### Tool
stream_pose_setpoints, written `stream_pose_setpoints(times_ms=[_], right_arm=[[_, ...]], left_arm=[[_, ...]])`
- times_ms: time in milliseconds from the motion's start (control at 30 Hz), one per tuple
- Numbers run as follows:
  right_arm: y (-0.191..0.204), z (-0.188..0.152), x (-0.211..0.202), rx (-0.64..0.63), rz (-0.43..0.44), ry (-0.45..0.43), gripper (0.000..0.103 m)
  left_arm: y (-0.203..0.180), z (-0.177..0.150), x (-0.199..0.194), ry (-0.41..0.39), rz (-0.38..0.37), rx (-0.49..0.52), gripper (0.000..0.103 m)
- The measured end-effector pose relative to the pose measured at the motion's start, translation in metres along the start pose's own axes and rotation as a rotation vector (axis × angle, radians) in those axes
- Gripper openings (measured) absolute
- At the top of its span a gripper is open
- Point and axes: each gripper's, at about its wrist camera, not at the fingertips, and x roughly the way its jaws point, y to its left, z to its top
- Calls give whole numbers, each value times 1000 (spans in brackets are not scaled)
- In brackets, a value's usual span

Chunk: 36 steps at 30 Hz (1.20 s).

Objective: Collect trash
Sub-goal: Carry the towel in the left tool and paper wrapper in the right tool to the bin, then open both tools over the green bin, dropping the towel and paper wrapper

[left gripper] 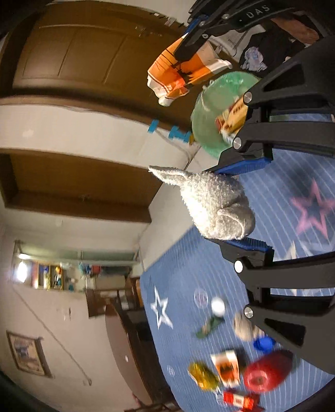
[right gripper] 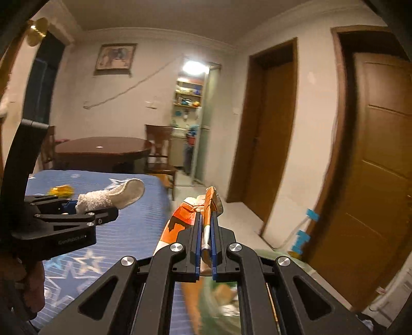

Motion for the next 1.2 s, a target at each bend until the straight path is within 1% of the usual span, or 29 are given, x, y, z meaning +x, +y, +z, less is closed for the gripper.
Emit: stream_pose_setpoints(times_ms=[100,300,400,467,567,700,800,1033,1200], right_arm=[[-33,-7,12,12,-30,42,6],[-108,-23,53,75,-40,196,6],[-135,-33,74,96,-37,264,6],[-145,-41,90,100,-40,304,6],[-148,-48,115,105,-44,352,6],[-152,-68,132,116,-45,395,6],[-149,-77,145,121,-44,415,6],[-151,-88,154,130,-44,428,6],[-151,-86,147,132,-46,427,6]], left_arm=[[-25,4,27,36,-46,24,40],[-67,9,71,122,-114,64,40],[-86,8,100,186,-144,81,40],[-97,6,113,211,-147,96,40],[-110,0,132,251,-155,114,40],[-121,-12,150,305,-168,120,40],[-125,-17,159,332,-165,126,40],[-127,-20,167,352,-159,123,40],[-132,-16,171,360,-161,122,43]])
